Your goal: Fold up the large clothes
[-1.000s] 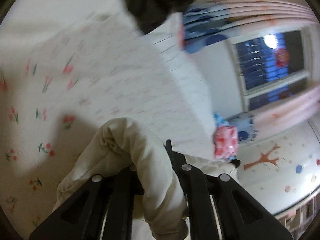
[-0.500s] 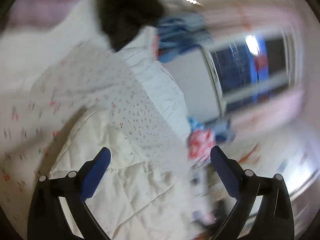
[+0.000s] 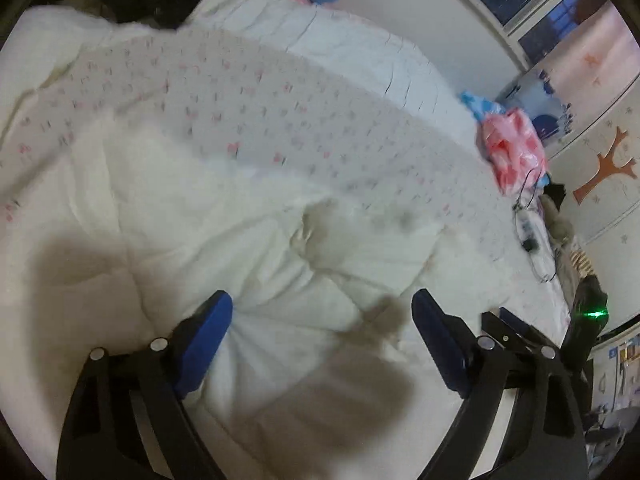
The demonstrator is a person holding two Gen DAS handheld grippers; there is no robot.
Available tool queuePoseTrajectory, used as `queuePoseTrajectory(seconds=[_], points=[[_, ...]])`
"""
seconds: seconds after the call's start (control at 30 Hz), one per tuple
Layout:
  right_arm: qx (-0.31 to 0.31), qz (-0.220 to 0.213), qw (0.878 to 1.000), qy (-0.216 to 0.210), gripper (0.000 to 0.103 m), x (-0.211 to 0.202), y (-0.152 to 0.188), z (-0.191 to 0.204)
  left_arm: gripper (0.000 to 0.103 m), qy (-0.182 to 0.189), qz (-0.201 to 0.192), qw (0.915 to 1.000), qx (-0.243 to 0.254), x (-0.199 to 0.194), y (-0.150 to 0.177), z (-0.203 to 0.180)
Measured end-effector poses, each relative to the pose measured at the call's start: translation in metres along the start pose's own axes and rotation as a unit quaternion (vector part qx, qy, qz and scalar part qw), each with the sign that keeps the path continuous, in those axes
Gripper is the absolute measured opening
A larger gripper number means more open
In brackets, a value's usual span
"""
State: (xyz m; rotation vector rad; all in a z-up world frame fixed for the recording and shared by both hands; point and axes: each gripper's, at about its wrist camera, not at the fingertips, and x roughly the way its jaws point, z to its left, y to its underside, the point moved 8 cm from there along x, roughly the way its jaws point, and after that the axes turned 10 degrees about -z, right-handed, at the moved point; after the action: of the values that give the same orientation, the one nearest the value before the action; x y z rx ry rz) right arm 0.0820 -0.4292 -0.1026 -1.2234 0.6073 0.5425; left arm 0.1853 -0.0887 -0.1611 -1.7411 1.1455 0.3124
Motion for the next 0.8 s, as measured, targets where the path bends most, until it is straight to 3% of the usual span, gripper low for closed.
queuePoseTrajectory(seconds=[0.07,0.13,0.2,0.27,0.3,0.37,0.43,0.53,0.6,0.7,0.77,0.8], points=[[-0.016,-0.052,0.998,-0.036,0.094,-0.021,-0.02,0.023,0.088,0.005,-0.027,0.9994,0.021,-0.02,-0.008,-0.011],[-0.054,-0.057,0.996,-0.051,0.094,-0.015,-0.031,0.051,0.088,-0.003,-0.039,0.9986,0.034,-0.022,-0.014,-0.013],[-0.079,-0.024,0.996,-0.039,0.094,0.015,-0.031,0.066,0.088,-0.018,-0.028,0.9991,0.027,-0.008,-0.015,-0.004],[-0.101,0.032,0.994,0.003,0.095,0.062,-0.016,0.062,0.088,-0.044,-0.011,0.9989,0.016,0.018,-0.012,0.015],[-0.072,0.063,0.995,0.0,0.096,0.087,-0.008,0.051,0.088,-0.038,-0.006,0.9992,0.001,0.031,-0.009,0.023],[-0.024,0.07,0.997,0.002,0.096,0.105,-0.01,0.038,0.088,-0.04,-0.014,0.9991,-0.009,0.046,-0.011,0.027],[-0.034,0.086,0.996,0.018,0.096,0.115,-0.01,0.038,0.089,-0.06,-0.004,0.9981,0.011,0.058,-0.008,0.023],[-0.034,0.091,0.995,0.007,0.095,0.098,-0.013,0.035,0.089,-0.065,0.018,0.9974,0.026,0.052,-0.009,0.014],[-0.031,0.046,0.998,-0.008,0.094,0.06,-0.023,0.032,0.089,-0.044,-0.004,0.999,0.006,0.024,-0.018,0.009],[-0.03,-0.032,0.999,0.013,0.096,0.002,-0.03,0.002,0.094,-0.056,-0.049,0.9971,0.015,-0.009,-0.027,0.021],[-0.006,-0.028,0.999,0.036,0.096,0.004,-0.012,-0.03,0.094,-0.073,-0.044,0.9963,0.003,-0.004,-0.017,0.047],[0.011,-0.007,0.999,0.036,0.096,0.017,0.002,-0.045,0.094,-0.06,-0.031,0.9975,-0.02,0.006,-0.007,0.06]])
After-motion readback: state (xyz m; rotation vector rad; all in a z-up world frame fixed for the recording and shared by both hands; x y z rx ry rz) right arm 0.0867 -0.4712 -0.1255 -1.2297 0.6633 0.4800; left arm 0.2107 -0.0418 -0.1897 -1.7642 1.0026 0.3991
